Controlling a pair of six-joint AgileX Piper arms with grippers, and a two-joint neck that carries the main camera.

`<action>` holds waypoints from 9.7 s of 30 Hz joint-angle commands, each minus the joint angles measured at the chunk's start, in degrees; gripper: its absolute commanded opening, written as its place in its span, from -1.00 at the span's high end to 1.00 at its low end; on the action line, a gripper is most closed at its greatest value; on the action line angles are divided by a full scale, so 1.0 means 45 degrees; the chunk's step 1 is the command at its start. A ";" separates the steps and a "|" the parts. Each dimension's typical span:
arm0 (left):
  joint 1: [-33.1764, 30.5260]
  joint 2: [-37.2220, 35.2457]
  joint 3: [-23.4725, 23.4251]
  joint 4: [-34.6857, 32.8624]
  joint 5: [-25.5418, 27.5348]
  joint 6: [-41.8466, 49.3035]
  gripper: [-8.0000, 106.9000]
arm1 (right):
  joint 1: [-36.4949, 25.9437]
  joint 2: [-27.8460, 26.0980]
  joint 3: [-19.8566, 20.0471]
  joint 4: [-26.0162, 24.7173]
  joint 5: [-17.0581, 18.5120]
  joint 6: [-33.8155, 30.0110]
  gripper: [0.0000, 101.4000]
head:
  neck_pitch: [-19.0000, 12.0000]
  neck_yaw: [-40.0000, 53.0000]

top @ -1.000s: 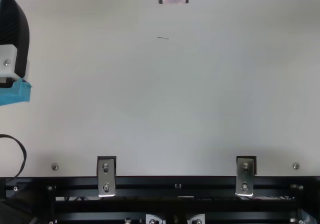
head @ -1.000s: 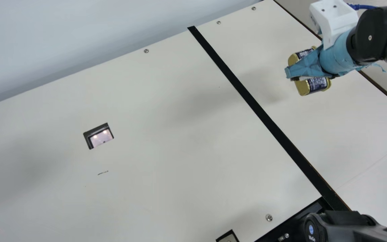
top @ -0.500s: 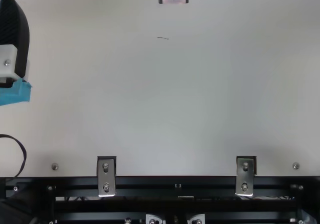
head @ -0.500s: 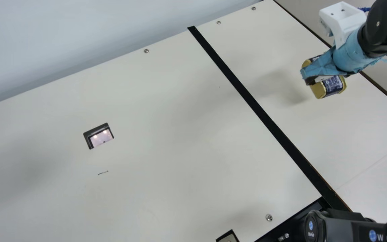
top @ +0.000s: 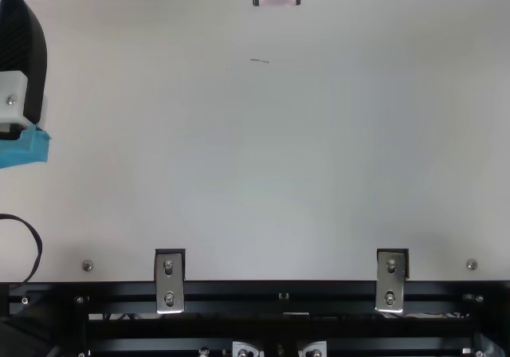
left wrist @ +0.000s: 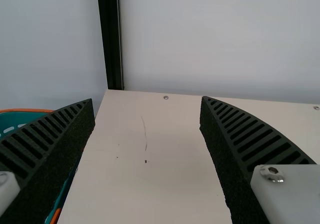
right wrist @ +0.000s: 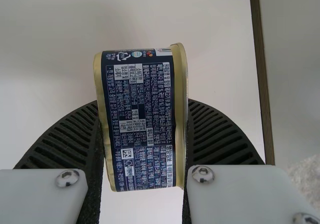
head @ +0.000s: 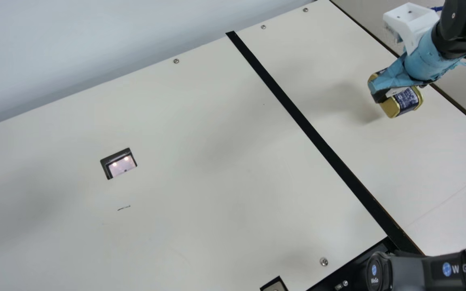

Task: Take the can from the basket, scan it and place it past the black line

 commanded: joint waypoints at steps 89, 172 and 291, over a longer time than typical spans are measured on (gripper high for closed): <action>0.0000 0.0000 0.0000 0.0000 0.0000 0.0000 -0.71 | 0.6238 -0.7179 0.2093 0.2710 -0.0136 0.0702 -1.00 | -0.0594 -0.0314; 0.2861 -0.8651 0.3895 -0.8566 0.2369 0.8695 -0.71 | 1.0158 -1.5016 0.9074 0.2188 -0.2539 0.6393 -1.00 | -0.0594 -0.0314; 0.3616 -0.9565 0.3751 -1.0415 0.2829 1.0132 -0.71 | 0.9843 -1.6848 0.9585 0.2052 -0.2699 0.6727 -1.00 | -0.1860 0.7159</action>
